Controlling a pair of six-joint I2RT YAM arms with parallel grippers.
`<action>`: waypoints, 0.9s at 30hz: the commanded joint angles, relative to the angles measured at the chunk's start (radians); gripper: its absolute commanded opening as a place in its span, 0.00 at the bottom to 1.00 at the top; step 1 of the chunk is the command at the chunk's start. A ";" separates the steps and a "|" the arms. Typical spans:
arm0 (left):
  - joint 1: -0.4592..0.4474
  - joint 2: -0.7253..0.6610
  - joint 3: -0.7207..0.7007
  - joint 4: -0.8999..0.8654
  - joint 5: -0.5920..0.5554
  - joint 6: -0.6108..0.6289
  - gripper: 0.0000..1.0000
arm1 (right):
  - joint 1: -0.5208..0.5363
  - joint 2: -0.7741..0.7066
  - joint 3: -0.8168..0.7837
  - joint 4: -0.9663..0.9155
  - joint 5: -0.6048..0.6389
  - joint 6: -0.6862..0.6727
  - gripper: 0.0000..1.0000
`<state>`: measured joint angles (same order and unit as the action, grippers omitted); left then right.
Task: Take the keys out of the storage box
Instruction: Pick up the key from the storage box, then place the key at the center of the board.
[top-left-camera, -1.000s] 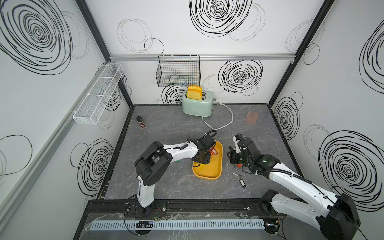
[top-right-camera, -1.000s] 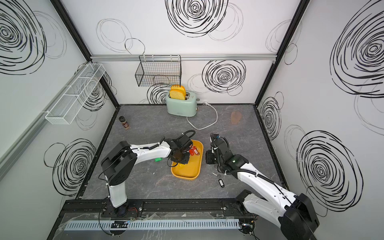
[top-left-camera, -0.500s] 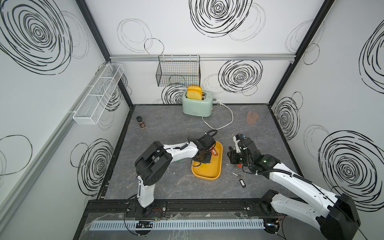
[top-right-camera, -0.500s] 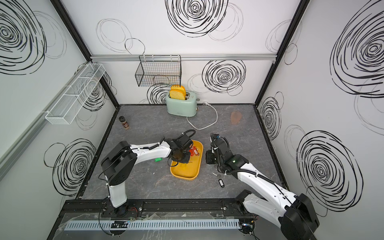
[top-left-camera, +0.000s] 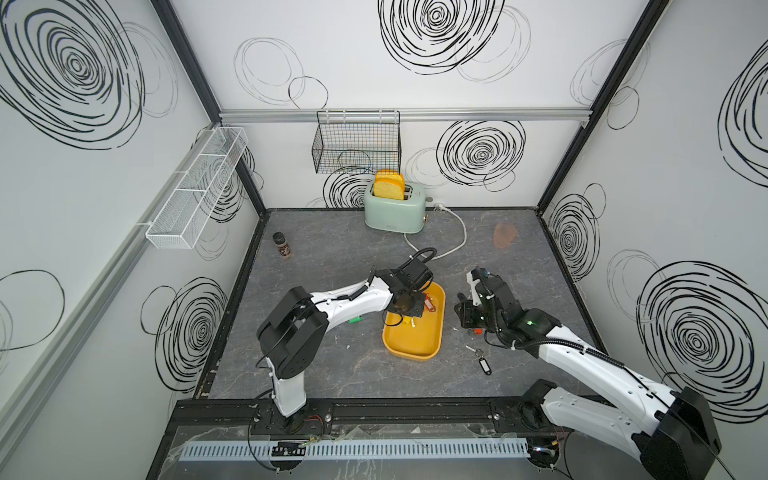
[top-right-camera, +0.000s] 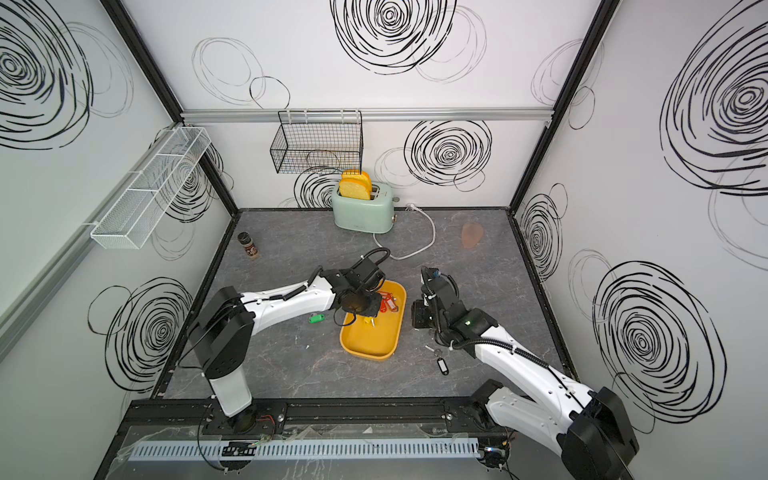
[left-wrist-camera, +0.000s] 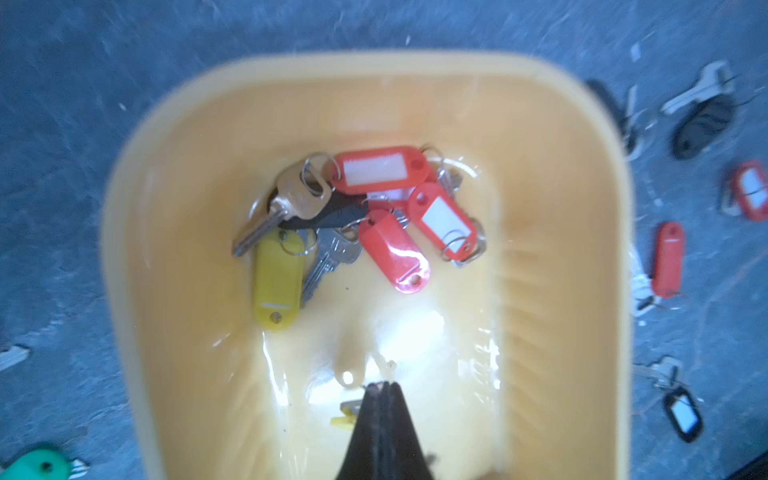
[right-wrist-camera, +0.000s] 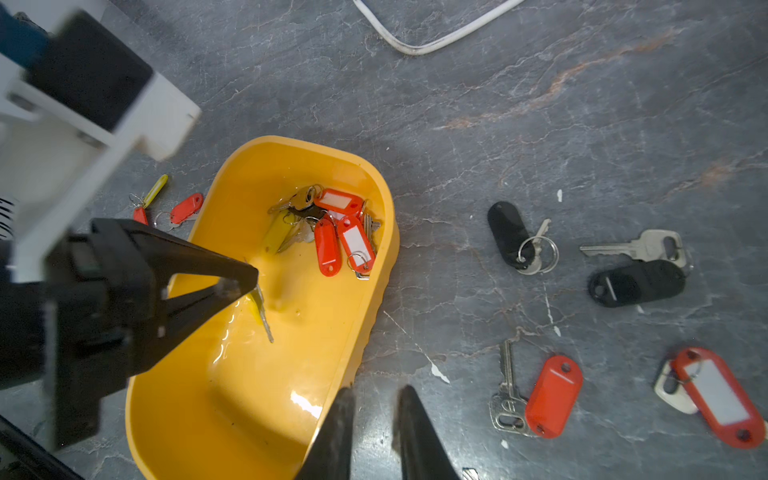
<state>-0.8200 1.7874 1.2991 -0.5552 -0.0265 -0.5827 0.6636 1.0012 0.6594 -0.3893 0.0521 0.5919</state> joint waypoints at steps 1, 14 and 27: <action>0.005 -0.087 0.032 -0.037 -0.048 0.014 0.00 | -0.004 -0.011 0.007 0.001 0.002 0.009 0.24; 0.166 -0.474 -0.208 -0.101 -0.096 0.014 0.00 | 0.010 0.034 0.040 0.014 -0.016 0.005 0.24; 0.321 -0.619 -0.550 -0.063 -0.004 -0.006 0.01 | 0.039 0.100 0.077 0.029 -0.011 0.005 0.24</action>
<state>-0.5098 1.1751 0.7776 -0.6491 -0.0593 -0.5728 0.6956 1.0950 0.7059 -0.3744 0.0330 0.5911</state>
